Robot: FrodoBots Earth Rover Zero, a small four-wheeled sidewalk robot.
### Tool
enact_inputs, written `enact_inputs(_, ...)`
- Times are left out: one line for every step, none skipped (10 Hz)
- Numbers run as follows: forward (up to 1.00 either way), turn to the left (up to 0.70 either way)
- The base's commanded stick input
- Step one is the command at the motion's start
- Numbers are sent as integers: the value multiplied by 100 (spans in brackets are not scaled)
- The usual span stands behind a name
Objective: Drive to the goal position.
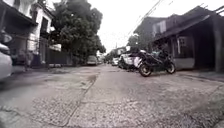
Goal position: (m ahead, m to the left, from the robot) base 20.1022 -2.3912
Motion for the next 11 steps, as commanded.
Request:
enact_inputs(30,0)
enact_inputs(30,0)
enact_inputs(30,0)
enact_inputs(30,0)
enact_inputs(30,0)
enact_inputs(30,0)
enact_inputs(30,0)
enact_inputs(30,0)
enact_inputs(30,0)
enact_inputs(30,0)
enact_inputs(30,0)
